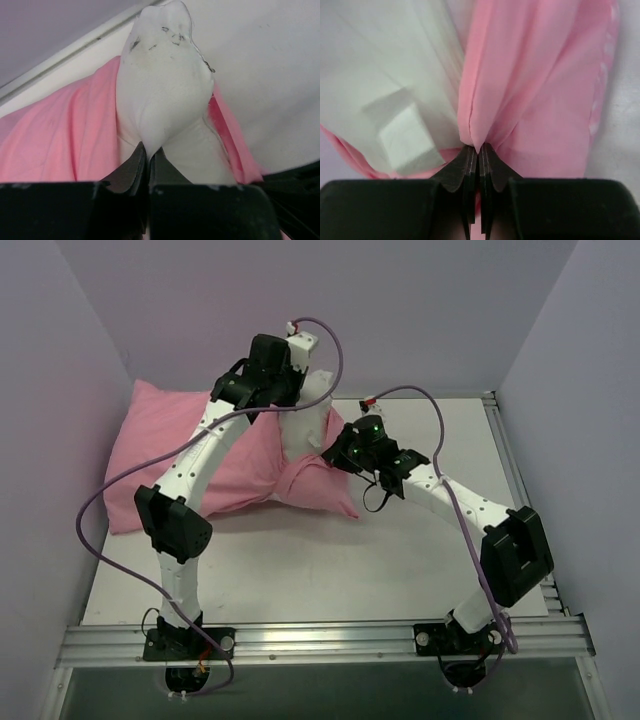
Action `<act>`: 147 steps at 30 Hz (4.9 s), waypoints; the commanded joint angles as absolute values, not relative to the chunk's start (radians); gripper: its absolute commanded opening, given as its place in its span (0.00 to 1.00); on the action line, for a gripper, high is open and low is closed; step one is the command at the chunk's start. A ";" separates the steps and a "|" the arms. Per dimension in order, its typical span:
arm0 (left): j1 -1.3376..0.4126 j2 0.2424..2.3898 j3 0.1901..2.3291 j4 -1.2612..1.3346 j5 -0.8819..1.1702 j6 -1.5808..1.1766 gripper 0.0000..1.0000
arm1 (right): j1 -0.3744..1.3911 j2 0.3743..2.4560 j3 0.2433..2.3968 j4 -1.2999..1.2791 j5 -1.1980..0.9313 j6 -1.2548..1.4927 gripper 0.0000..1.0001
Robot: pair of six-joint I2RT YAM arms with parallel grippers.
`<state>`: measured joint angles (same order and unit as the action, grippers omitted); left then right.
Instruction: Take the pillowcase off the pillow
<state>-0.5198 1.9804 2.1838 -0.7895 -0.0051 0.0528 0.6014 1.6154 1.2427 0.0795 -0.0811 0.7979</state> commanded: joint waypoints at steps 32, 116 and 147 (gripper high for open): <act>-0.317 1.764 2.158 -0.677 0.249 -0.131 0.02 | 0.511 1.433 1.153 0.003 -0.330 0.364 0.50; 0.101 1.333 1.390 -0.847 0.327 0.359 0.02 | 0.588 1.665 1.396 0.492 -0.409 0.971 0.00; 0.414 1.528 1.249 -0.895 0.547 0.669 0.36 | 0.338 1.327 0.747 0.056 -0.585 0.548 0.00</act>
